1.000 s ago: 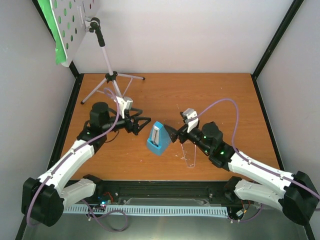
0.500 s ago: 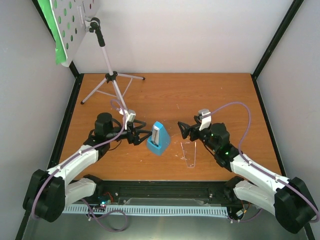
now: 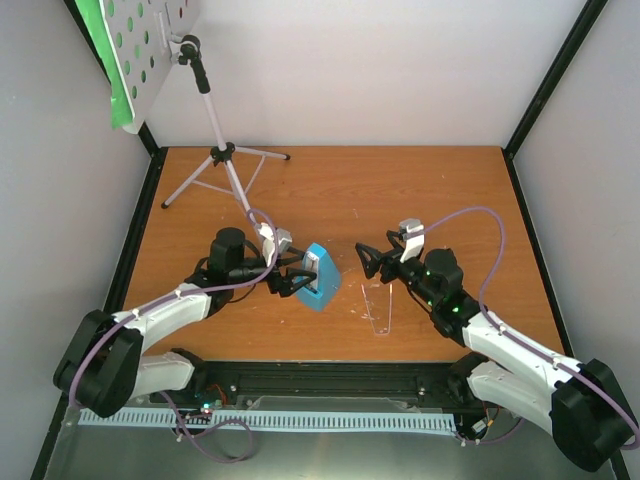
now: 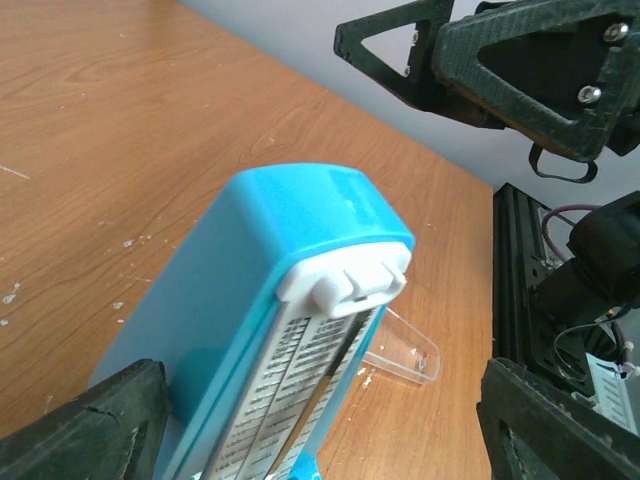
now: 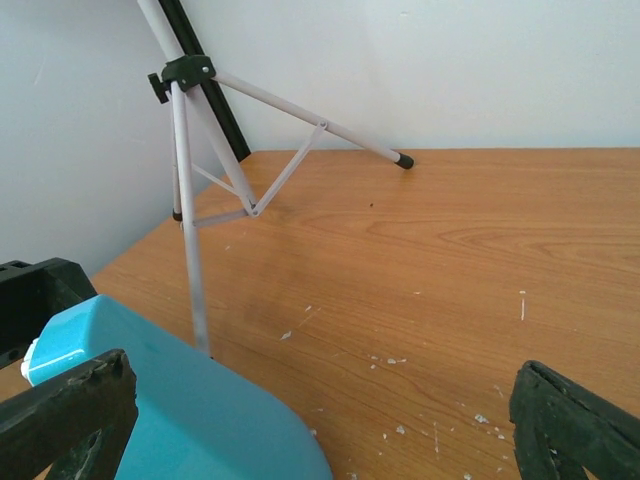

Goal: Pack up the instrument practice props

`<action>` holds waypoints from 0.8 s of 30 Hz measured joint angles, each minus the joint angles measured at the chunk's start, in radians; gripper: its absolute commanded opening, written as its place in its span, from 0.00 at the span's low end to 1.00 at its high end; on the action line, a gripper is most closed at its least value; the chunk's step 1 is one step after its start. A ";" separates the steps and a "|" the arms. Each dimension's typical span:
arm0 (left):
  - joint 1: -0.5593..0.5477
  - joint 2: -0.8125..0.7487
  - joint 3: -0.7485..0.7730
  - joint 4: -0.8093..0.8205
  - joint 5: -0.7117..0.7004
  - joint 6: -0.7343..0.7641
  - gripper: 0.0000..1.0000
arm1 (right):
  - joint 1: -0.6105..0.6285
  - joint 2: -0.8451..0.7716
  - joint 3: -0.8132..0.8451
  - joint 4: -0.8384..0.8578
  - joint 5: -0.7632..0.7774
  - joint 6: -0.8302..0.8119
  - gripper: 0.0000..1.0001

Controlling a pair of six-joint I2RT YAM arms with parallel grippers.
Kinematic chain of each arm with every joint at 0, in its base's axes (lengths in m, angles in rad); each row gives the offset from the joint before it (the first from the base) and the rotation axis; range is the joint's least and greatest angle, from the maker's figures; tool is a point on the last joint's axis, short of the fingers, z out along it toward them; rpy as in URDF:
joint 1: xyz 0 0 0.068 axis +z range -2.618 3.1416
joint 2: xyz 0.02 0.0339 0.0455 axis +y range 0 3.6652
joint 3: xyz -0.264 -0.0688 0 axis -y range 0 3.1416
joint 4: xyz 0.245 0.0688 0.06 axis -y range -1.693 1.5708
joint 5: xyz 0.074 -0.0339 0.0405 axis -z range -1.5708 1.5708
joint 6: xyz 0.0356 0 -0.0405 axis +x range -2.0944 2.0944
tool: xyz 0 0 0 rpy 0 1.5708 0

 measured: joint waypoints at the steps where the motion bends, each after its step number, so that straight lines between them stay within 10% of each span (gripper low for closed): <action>1: -0.002 0.007 0.000 0.001 -0.005 0.005 0.83 | 0.000 0.000 -0.001 0.002 -0.001 0.002 1.00; 24: -0.014 0.018 0.000 0.053 -0.077 0.013 0.57 | -0.001 0.000 -0.026 0.049 -0.003 0.011 1.00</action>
